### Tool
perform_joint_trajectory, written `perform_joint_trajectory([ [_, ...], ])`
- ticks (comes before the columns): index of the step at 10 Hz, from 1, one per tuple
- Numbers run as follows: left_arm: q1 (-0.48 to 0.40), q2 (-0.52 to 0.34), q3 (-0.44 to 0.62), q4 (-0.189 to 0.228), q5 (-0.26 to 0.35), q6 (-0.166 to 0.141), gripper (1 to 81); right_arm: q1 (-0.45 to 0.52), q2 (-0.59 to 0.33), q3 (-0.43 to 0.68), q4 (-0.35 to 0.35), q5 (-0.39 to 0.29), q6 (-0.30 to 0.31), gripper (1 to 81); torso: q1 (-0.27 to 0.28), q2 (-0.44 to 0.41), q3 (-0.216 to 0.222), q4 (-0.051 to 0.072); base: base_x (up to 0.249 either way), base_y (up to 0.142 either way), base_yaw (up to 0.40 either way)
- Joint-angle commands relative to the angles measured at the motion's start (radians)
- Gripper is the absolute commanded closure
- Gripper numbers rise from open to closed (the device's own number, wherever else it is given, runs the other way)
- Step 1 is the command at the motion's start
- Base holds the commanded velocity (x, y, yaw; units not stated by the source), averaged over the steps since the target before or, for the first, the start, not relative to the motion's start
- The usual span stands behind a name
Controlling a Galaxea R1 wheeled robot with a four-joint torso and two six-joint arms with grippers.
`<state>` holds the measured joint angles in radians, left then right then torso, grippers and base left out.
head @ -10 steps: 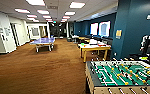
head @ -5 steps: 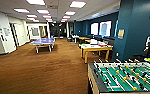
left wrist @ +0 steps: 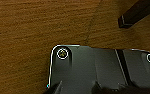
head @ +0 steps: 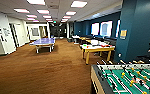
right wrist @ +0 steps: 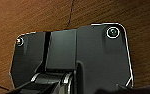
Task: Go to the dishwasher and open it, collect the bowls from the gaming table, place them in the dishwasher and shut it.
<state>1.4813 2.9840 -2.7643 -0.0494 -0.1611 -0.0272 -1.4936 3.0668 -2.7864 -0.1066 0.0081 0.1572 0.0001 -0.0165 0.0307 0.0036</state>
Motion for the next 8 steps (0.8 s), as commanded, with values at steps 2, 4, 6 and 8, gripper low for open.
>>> perform_joint_trajectory([
  [2, -0.063, -0.009, -0.006, 0.0, 0.035, -0.002, 1.0, 0.068, 0.003, 0.004, -0.002, -0.043, 0.001, 1.0, 0.0, 0.0, 0.0, 0.0, 0.13, 0.121, 0.0],
  [4, -0.063, -0.009, -0.006, 0.0, 0.035, -0.002, 1.0, 0.068, 0.002, 0.004, -0.002, -0.043, 0.001, 1.0, 0.0, 0.0, 0.0, 0.0, 0.133, 0.108, 0.0],
  [6, -0.063, -0.009, -0.006, 0.0, 0.035, -0.002, 1.0, 0.068, 0.002, 0.004, -0.002, -0.043, 0.001, 1.0, 0.002, 0.001, -0.001, 0.0, 0.134, 0.105, 0.0],
  [8, -0.063, -0.009, -0.006, 0.0, 0.035, -0.002, 1.0, 0.066, 0.002, 0.004, -0.002, -0.043, 0.001, 1.0, 0.0, 0.0, 0.0, 0.0, 0.137, 0.102, 0.0],
])
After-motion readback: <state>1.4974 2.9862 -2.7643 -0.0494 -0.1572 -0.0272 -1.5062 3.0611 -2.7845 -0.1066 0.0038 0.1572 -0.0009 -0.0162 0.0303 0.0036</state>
